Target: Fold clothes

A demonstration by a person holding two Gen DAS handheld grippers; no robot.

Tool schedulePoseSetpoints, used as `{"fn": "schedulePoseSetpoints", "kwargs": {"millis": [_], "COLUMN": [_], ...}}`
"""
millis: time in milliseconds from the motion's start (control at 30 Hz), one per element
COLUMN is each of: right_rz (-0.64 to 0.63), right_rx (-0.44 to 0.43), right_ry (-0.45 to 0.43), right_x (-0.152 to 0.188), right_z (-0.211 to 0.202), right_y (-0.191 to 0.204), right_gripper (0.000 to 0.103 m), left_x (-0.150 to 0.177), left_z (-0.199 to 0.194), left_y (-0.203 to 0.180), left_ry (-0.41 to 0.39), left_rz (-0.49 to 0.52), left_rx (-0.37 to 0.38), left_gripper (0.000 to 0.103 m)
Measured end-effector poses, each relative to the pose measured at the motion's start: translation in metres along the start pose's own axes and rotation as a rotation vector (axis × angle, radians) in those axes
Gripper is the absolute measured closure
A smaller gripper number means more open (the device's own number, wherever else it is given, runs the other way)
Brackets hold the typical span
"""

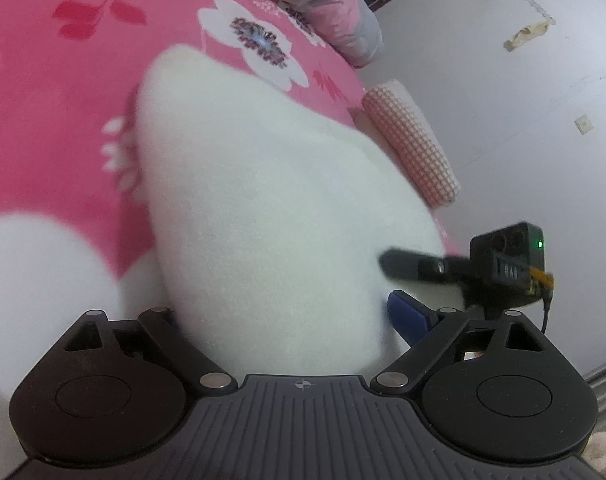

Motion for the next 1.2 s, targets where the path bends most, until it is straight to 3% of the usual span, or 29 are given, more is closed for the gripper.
{"fn": "schedulePoseSetpoints", "kwargs": {"millis": [167,433,533,733,1200], "right_rz": [0.065,0.133,0.097,-0.031,-0.176], "right_rx": [-0.019,-0.048,-0.010,0.072,0.113], "right_ry": [-0.015,-0.027,-0.039,-0.060,-0.076], "right_x": [0.004,-0.003,-0.002,-0.001,0.011], "right_z": [0.000,0.012,0.011,0.003,-0.016], "right_y": [-0.013,-0.024,-0.016,0.010,0.047], "right_gripper": [0.027,0.027,0.031,0.037,0.038], "left_x": [-0.007,-0.012,-0.009,-0.004,0.004], "left_z": [0.012,0.024,0.020,0.011,-0.011], "left_y": [0.007,0.009,0.006,-0.010,-0.040], "left_ry": [0.003,0.038,0.020,-0.024,-0.070], "left_rz": [-0.051,-0.051,-0.041,0.028,0.090], "left_rx": [0.001,-0.004,-0.046,-0.095,-0.119], "left_gripper": [0.010,0.007,0.014,0.018,0.019]}}
Point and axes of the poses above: each gripper's, at about its wrist camera, not at the fingertips, and z roughly the way its jaws point, y to its left, x to its underside, the point moved 3 cm from there along z, roughly the way its jaws point, and after that the axes turned 12 degrees about -y, right-handed, at the moved point
